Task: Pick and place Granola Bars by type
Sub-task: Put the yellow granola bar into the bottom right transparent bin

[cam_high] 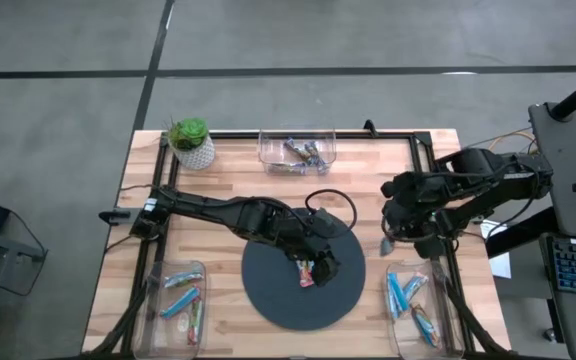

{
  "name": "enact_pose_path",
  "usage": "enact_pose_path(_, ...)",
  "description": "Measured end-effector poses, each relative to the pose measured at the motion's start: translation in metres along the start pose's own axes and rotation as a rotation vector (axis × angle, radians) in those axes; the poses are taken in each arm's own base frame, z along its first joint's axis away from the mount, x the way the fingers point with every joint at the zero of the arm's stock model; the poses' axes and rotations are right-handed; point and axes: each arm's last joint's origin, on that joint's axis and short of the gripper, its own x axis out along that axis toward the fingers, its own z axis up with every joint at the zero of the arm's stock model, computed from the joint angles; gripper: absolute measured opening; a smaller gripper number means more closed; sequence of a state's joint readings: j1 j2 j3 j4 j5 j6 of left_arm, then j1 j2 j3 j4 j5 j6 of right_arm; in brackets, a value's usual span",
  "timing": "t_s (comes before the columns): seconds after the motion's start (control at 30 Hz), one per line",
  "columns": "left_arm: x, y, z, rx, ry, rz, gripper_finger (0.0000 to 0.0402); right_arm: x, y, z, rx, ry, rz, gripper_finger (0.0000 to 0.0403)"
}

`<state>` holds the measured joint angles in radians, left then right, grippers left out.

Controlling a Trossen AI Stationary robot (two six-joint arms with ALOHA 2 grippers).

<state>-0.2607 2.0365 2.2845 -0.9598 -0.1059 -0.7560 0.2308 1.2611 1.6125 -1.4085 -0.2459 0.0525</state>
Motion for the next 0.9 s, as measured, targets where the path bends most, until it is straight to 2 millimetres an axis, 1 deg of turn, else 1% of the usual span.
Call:
enact_pose_path(0.13, 0.000, 0.000, 0.000, 0.014, 0.000, 0.000, 0.0218, 0.003, 0.003, -0.010, 0.055, 0.081, 0.025, 0.0042)
enact_pose_path(0.37, 0.004, 0.002, -0.003, 0.024, 0.013, 0.012, 0.0218, 0.011, 0.014, -0.028, 0.122, 0.133, 0.049, 0.0042)
enact_pose_path(0.6, 0.008, 0.004, -0.006, 0.026, 0.026, 0.023, 0.0218, 0.020, 0.029, -0.050, 0.186, 0.153, 0.090, 0.0042)
enact_pose_path(0.73, 0.011, 0.005, -0.007, 0.025, 0.026, 0.024, 0.0218, 0.029, 0.036, -0.061, 0.249, 0.136, 0.123, 0.0043)
enact_pose_path(0.9, 0.015, 0.007, -0.010, 0.028, 0.045, 0.039, 0.0218, 0.047, 0.043, -0.076, 0.331, 0.151, 0.156, 0.0043)
